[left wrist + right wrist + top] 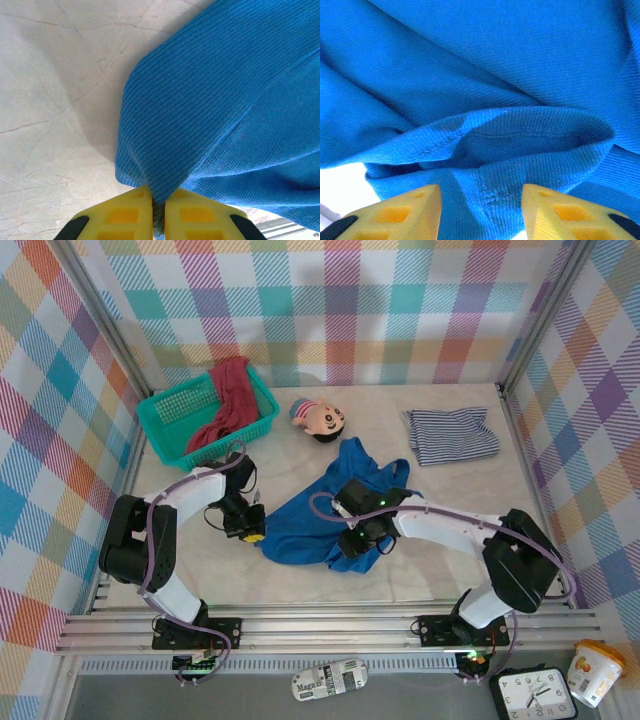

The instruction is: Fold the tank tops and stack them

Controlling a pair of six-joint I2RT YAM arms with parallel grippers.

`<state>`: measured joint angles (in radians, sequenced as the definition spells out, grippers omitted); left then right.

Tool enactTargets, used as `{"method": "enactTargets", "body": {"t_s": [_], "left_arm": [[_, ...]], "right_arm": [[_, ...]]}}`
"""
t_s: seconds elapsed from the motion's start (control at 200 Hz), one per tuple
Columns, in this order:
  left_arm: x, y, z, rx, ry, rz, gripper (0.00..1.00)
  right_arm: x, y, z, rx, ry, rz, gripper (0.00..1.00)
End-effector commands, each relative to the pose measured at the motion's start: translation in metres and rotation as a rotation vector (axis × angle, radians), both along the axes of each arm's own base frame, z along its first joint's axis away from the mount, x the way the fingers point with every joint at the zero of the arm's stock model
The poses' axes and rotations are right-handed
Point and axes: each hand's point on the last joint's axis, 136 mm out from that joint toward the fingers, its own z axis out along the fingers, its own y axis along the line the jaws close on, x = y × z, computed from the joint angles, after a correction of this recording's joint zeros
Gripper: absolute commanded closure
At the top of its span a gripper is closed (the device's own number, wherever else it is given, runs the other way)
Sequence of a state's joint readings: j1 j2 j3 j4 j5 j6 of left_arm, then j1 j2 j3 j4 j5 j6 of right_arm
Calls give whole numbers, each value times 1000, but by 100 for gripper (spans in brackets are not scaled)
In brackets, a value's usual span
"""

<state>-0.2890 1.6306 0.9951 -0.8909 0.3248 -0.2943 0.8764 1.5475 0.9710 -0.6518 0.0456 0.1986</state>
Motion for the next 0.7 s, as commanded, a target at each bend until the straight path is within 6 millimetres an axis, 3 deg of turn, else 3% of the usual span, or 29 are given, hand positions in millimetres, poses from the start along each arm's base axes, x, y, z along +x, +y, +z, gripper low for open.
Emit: {"method": "enactTargets", "body": {"t_s": [0.0, 0.155, 0.255, 0.475, 0.695], "left_arm": [[5, 1, 7, -11, -5, -2, 87], [4, 1, 6, -13, -2, -2, 87], [3, 1, 6, -11, -3, 0, 87], [10, 4, 7, 4, -11, -5, 86], [23, 13, 11, 13, -29, 13, 86]], "right_arm": [[9, 3, -3, -30, -10, 1, 54], [12, 0, -9, -60, -14, 0, 58], [13, -5, -11, -84, -22, -11, 71], [16, -12, 3, -72, -71, -38, 94], [13, -25, 22, -43, -116, -67, 99]]}}
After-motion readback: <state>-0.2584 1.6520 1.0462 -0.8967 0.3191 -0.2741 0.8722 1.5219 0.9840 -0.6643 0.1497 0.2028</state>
